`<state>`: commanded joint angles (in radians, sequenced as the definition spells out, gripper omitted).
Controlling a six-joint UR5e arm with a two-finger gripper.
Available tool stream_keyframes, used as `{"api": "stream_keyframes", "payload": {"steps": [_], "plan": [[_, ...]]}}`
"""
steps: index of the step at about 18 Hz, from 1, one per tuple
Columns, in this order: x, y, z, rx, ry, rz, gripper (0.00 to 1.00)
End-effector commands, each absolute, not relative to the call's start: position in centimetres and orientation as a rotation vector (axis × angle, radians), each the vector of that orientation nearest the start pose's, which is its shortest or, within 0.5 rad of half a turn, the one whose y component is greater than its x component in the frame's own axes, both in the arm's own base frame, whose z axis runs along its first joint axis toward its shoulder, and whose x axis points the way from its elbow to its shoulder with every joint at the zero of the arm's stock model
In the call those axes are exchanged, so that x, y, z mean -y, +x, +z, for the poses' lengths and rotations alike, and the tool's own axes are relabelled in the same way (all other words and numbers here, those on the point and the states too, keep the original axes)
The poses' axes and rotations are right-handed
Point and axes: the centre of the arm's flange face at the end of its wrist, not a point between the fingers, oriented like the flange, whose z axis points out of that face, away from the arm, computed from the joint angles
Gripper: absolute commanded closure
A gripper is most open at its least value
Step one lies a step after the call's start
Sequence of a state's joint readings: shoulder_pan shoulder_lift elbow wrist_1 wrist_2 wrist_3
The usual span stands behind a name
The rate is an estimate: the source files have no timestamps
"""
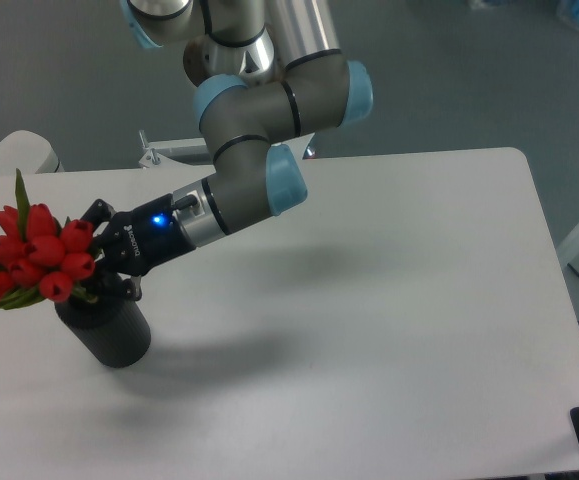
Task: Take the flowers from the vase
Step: 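Lift the gripped tulips straight up out of the vase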
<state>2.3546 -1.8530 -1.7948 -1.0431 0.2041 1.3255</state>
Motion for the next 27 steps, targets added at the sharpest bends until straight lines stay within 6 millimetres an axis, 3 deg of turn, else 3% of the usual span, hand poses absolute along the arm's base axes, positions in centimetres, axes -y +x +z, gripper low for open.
{"api": "stream_keyframes", "payload": {"steps": [11,18,23,27], "plan": [[-54.0,-26.0,40.5,-0.386,-1.619,-0.748,0.93],[-53.5,-28.7,44.4,-0.344,-1.526,-0.75,0.93],[-53.0,-30.1,45.3,-0.322,-1.512,-0.742,0.93],[-52.9,-32.9,46.2,-0.308,-1.523,-0.707,0.94]]}}
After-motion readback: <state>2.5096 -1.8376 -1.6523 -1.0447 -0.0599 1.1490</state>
